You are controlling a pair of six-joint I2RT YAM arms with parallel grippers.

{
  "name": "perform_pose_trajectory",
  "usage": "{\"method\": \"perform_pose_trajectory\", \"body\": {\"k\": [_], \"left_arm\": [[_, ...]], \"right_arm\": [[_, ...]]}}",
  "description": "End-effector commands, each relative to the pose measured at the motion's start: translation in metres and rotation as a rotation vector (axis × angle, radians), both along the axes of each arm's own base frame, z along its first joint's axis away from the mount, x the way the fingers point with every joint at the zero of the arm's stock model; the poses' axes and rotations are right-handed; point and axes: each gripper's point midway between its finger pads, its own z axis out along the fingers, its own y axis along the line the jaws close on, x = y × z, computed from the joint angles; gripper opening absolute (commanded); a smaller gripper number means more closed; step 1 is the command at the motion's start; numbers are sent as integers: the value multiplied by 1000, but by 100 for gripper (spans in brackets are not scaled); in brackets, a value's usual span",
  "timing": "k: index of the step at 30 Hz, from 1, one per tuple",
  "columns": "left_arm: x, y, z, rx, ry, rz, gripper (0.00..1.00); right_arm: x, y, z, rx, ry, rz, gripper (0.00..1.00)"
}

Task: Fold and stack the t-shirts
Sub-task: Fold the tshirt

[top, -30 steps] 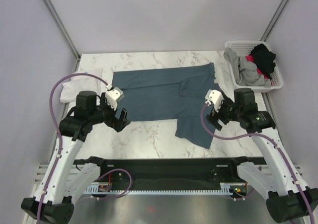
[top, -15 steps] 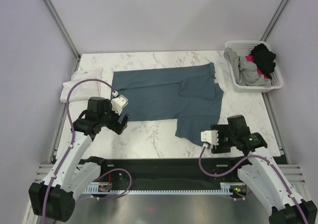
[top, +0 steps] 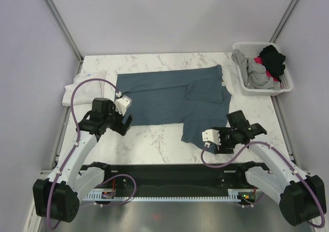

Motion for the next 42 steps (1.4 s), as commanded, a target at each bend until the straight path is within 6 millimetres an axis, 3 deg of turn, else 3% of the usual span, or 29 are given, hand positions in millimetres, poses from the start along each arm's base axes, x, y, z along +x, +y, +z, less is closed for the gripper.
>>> {"method": "perform_pose_trajectory", "body": {"k": [1,10,23,33,42], "left_arm": [[18,3,18,-5,-77,28,100],[30,7,28,5,-97,43,100],[36,9,35,-18,-102,68,100],[40,11,37,-25,-105,84,100],[41,12,32,-36,-89,94,100]], "right_arm": [[0,21,14,66,22,28,73],[-14,28,-1,30,82,53,73],[-13,25,-23,-51,123,64,74],[-26,20,-32,-86,149,105,58],[-31,18,-41,-103,164,104,52]]}}
